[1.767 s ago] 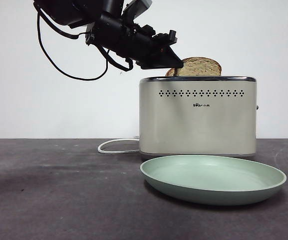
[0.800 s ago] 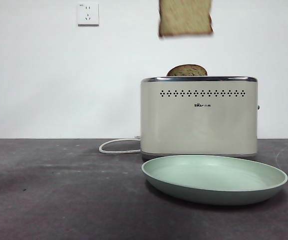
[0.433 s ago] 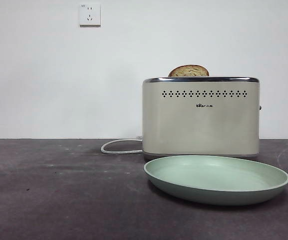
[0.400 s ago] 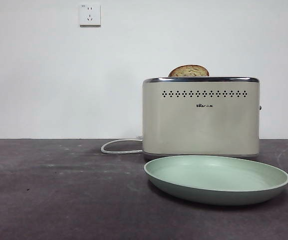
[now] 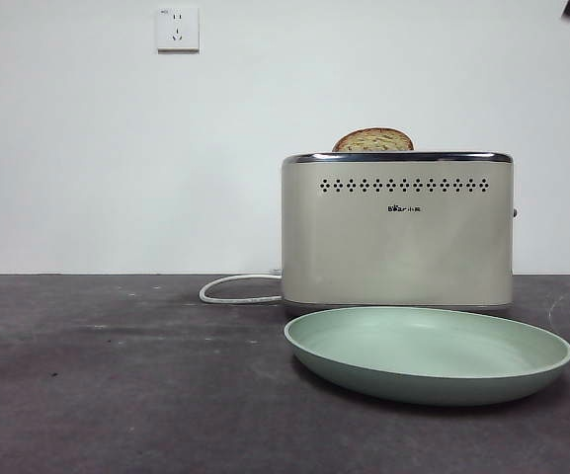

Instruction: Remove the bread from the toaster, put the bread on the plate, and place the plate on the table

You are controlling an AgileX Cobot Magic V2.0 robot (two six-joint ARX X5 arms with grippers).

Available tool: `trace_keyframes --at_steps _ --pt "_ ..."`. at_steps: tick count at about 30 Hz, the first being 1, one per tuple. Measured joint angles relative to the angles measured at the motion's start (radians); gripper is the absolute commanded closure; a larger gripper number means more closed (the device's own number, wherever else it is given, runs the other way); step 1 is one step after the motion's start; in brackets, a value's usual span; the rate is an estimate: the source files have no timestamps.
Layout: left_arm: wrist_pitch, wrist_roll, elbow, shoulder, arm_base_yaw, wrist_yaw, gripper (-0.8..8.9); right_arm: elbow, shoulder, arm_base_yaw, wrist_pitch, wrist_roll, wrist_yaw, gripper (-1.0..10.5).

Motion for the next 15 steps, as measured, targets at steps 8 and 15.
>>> trace_keyframes --at_steps 8,15 --pt "0.000 -0.104 -0.402 -0.363 0.000 -0.019 8.19 0.000 0.210 0.000 0.083 0.000 0.000 3.2" --pt "-0.049 -0.181 -0.498 -0.490 0.000 -0.016 8.19 -0.010 0.413 0.000 0.155 0.000 0.000 3.3"
